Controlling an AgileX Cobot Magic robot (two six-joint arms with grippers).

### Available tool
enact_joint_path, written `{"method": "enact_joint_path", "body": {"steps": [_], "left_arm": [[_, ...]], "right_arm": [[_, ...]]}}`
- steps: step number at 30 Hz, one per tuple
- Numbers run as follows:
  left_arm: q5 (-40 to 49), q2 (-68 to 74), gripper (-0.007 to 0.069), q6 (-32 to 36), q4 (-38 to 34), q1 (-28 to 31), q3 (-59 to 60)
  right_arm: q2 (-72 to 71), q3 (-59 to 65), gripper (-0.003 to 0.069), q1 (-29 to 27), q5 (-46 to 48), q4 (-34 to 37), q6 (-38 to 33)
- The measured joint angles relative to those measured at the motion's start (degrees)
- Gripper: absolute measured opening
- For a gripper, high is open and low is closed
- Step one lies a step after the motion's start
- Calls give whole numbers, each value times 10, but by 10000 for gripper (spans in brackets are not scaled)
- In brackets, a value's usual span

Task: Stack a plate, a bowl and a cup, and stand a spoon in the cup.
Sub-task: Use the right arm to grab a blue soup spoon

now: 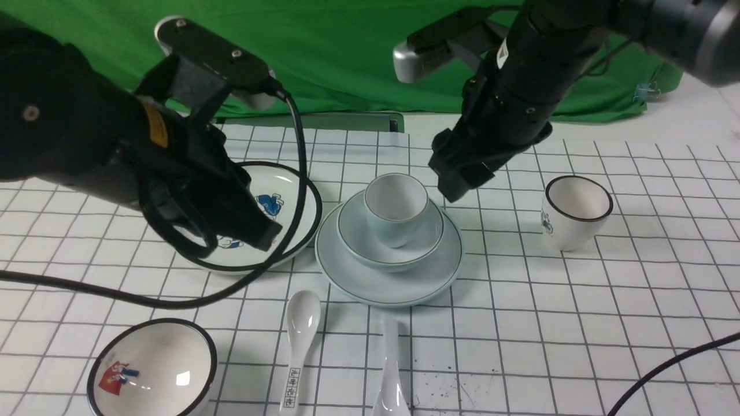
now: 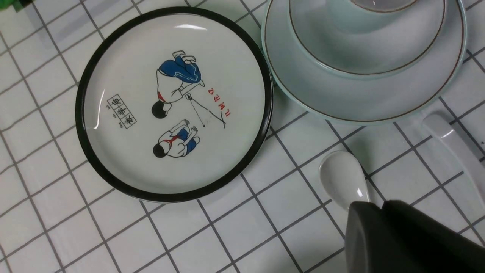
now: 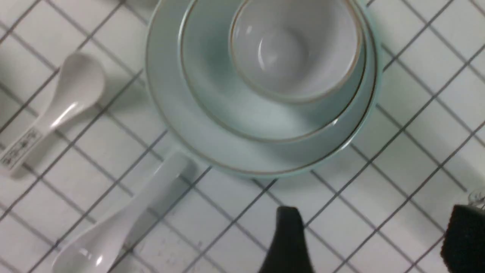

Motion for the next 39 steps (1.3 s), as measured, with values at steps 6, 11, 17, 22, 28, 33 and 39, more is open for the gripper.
{"method": "enact_joint_path", "body": {"steps": [6,11,17,22,28,33,39], "left_arm": [[-8,-93,-10,-1,-27,0,47],[-47,-176,-9,-2,-30,0,137],[-60,-231,-9,-2,-44,0,200],[-58,-259,-9,-2,-57,0,223],[-58,-267,-9,-2,-66,0,229],[-58,-267,-9,-2,-71,0,229],[-64,-267,-9,-2,-71,0,229]], "right_arm": [[-73,134,529,72,-28,2,42],[-75,231,529,129,-154,6,122],[-20,255,533,134,-258,2,237],[36,255,536,131,-281,1,286],[81,255,532,131,-286,0,314],[84,255,395,131,-302,-2,318],[84,255,167,131,-299,-1,311]]}}
